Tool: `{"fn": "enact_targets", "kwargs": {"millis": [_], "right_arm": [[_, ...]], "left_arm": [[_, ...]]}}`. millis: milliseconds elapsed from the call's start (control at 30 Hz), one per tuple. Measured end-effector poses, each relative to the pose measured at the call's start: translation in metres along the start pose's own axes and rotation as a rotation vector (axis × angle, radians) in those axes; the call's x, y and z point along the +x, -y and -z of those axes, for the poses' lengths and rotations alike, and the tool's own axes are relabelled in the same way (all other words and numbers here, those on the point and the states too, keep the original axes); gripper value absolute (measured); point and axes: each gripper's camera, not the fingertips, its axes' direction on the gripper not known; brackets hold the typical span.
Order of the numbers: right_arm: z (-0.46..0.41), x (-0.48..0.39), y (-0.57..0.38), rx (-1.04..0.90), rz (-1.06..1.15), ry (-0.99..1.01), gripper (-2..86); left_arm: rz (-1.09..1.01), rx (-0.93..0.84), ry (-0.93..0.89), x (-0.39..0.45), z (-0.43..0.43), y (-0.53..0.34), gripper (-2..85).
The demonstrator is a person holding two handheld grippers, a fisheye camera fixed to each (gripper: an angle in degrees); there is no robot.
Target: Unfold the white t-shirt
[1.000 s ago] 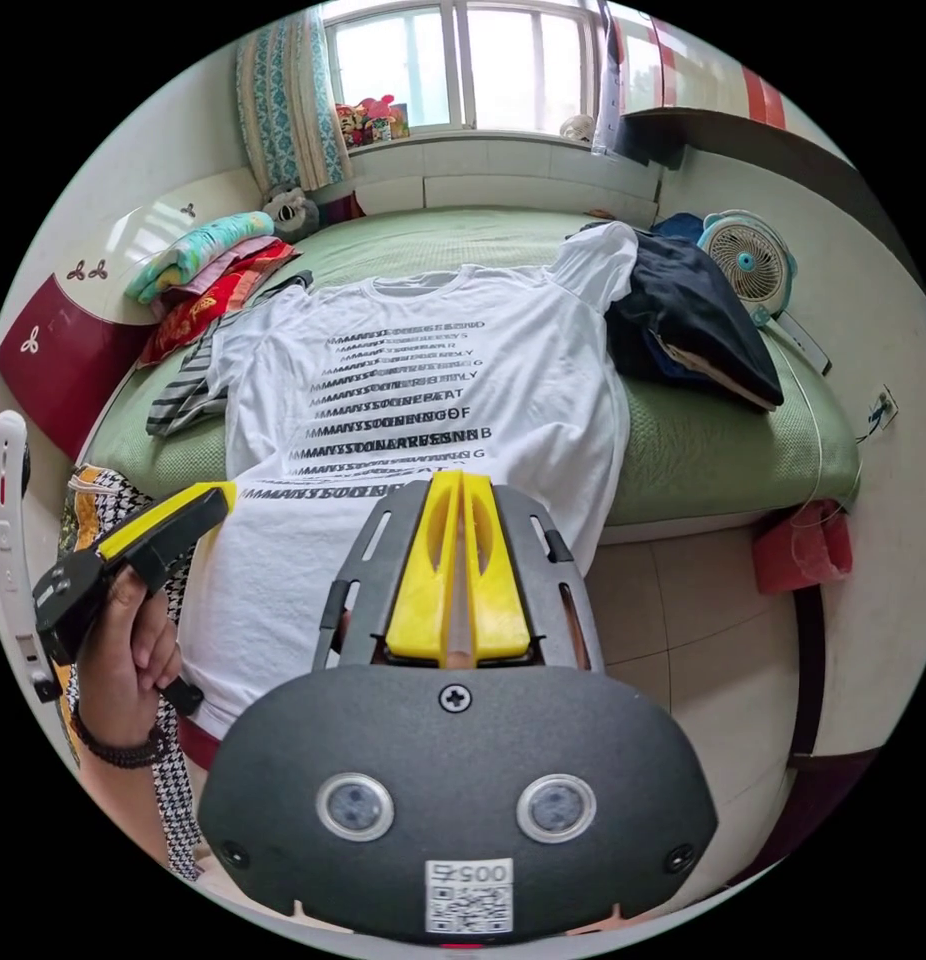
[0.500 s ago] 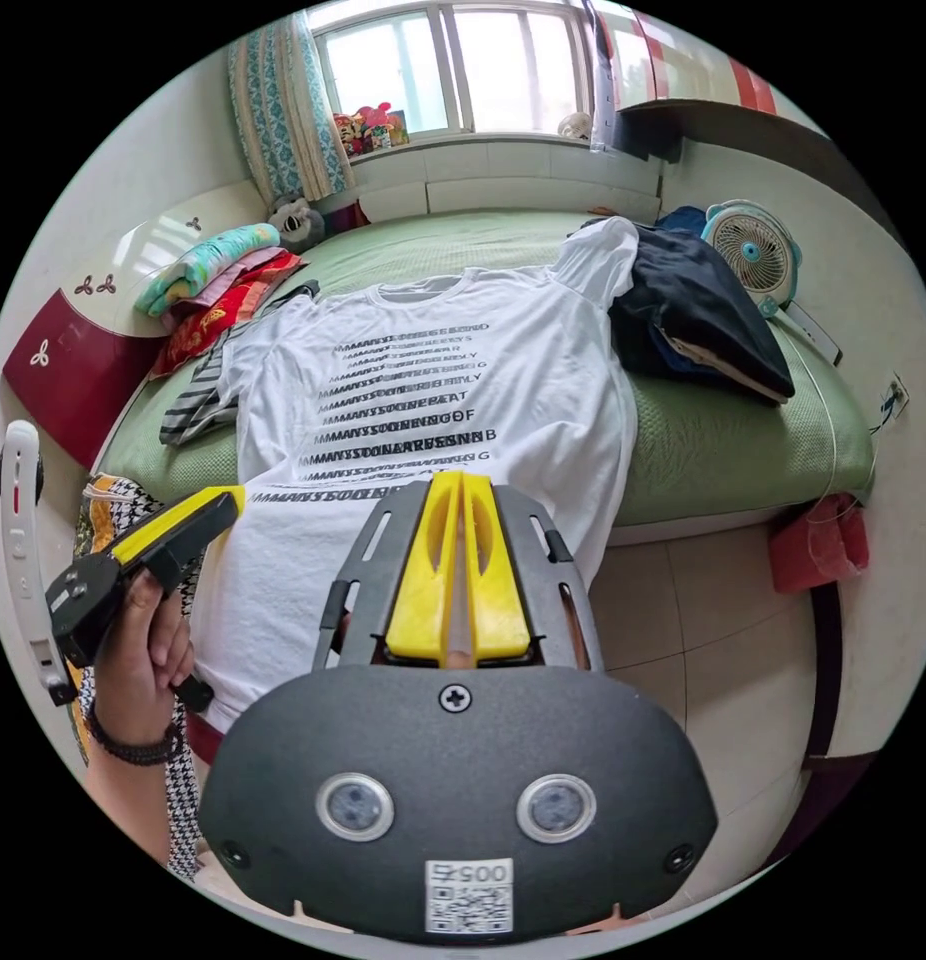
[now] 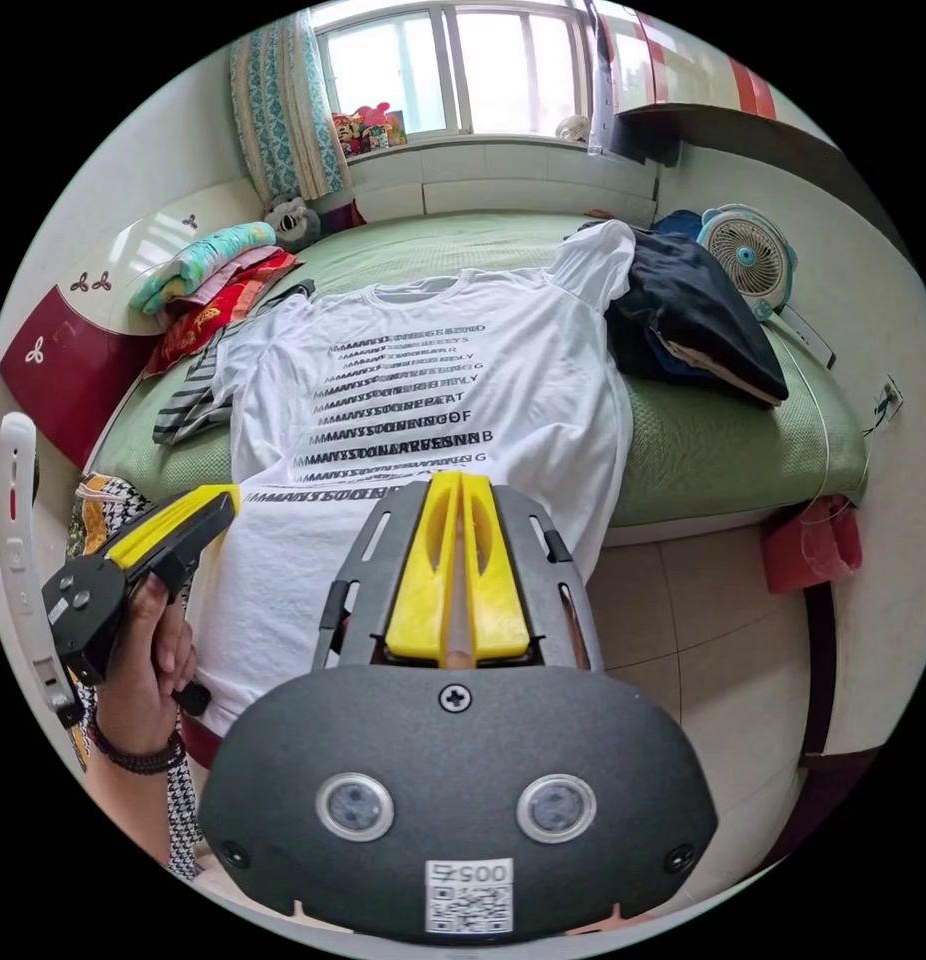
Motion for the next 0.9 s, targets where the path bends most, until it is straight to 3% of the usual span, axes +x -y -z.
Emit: {"fn": "enact_targets", "kwargs": {"millis": [900], "right_arm": [[0.001,-0.016,-0.002,0.004,0.017,-0.034,-0.9]], "left_arm": [[0.021,0.003,-0.048,-0.004,-0.002,-0.003,-0.6]]}}
